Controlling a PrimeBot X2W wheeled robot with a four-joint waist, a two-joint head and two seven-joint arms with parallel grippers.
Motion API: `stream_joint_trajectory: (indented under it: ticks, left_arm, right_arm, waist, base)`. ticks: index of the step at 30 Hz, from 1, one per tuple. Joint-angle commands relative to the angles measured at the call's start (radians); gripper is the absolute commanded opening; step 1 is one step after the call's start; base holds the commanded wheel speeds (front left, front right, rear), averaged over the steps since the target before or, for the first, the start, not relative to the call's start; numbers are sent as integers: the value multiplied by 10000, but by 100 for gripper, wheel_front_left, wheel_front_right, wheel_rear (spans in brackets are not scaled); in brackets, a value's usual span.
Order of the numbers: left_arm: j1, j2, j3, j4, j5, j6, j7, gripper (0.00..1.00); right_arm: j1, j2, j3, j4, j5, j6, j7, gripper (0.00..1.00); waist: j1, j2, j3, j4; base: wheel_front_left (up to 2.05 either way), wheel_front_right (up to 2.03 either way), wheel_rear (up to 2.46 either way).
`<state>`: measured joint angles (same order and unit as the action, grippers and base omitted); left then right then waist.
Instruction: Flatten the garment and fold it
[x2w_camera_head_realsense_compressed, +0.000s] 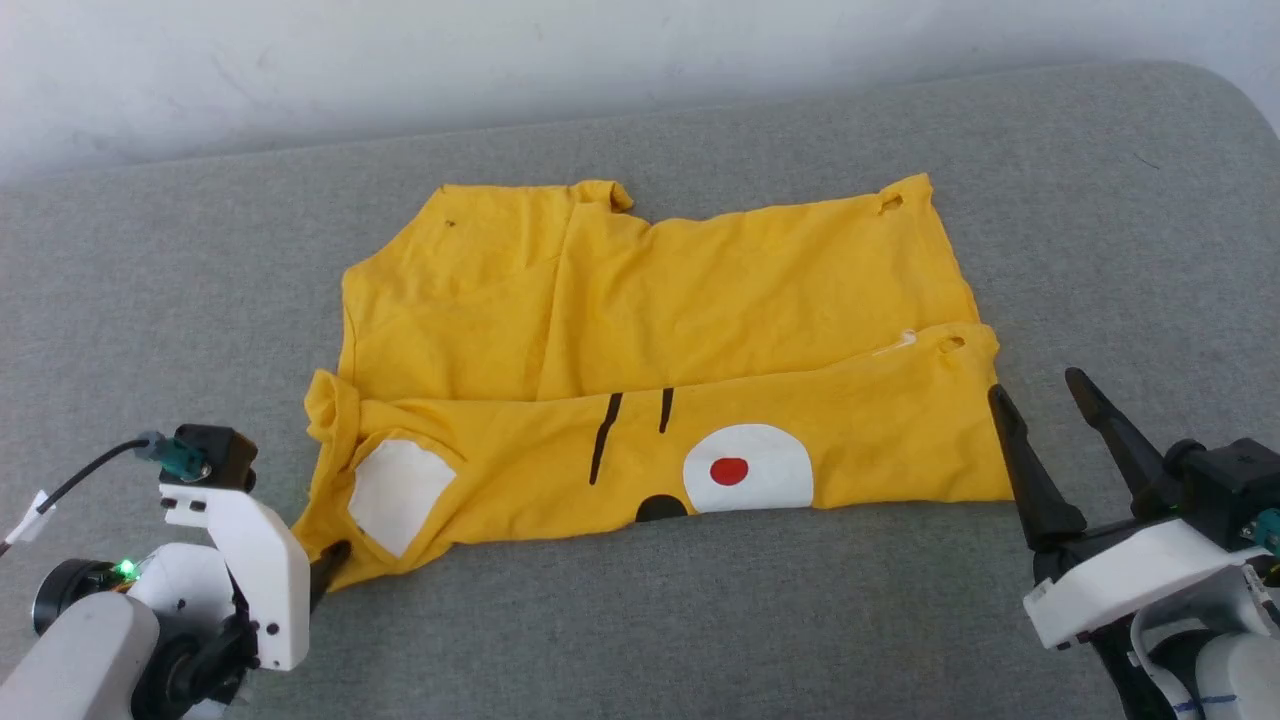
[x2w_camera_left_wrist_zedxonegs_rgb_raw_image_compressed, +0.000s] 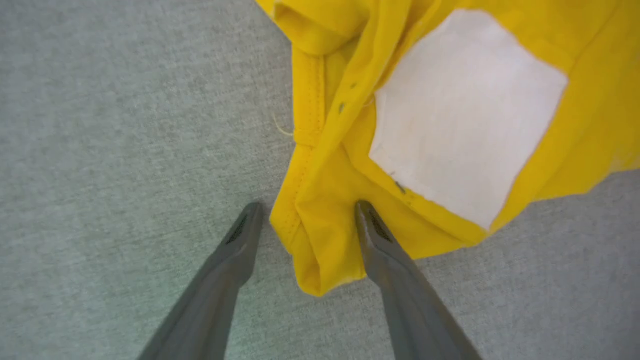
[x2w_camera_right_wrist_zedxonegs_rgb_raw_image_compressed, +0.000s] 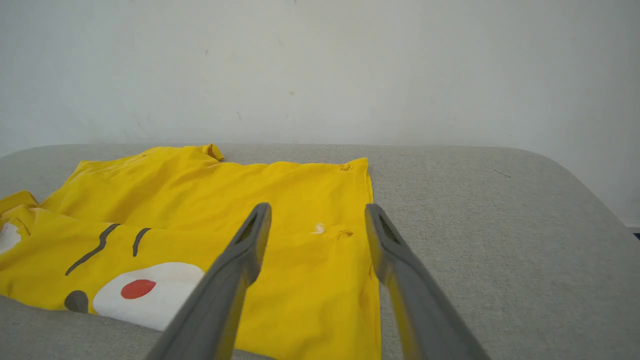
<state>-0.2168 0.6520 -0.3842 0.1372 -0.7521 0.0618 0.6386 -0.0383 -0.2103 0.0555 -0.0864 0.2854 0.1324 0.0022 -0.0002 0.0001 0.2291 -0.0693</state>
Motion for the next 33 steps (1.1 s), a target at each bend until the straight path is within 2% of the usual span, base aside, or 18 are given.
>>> stream_joint_trajectory:
  ticks: [1,2,5,10,15,22,25,27,33]
  left_arm:
    - [422,-330,-460,465,-164,-136,349,34]
    - [439,-398,-480,486,-264,-206,374,0]
    - [507,-530,-454,419,-442,-257,310,0]
    - [569,-498,-186,69,-526,-64,37,0]
    - [505,-341,173,-532,-707,-24,-157,0]
    - [319,-363,273,-1040,-738,-24,-312,0]
    - [317,-427,224,-1061,-766,-100,-377,0]
    - [334,-438,224,-1078,-764,-117,-444,0]
    - [398,-162,420,-1449,-841,-96,-422,0]
  right_arm:
    - [70,36,-82,55,59,-17,75,100]
    - [86,48,-152,106,122,-17,162,100]
    - [76,-45,-292,383,366,-17,774,100]
    - [-436,-360,-386,1179,823,-17,1964,100]
    - [-1340,-612,178,2833,1199,-17,3430,100]
    - [-2402,-579,899,5349,1692,-17,5001,100]
    - [-2617,-496,1219,5896,2234,-17,5823,0]
    - [-2738,-564,1394,5900,2528,-17,5997,0]
    - [-2968,-1074,1648,5043,2764,-17,5420,0]
  waist:
    - [2,-1,29,-75]
    - [2,-1,23,-91]
    - [2,-1,-35,-122]
    - [2,-1,-125,-54]
    - [2,-1,-71,188]
    - [2,-1,26,554]
    - [2,-1,6,631]
    - [2,-1,-51,647]
    - [2,-1,-402,620]
  base:
    - [0,0,0]
    - [0,0,0]
    - [0,0,0]
    - [0,0,0]
    - [0,0,0]
    - [0,0,0]
    - [0,0,0]
    - [0,0,0]
    - [0,0,0]
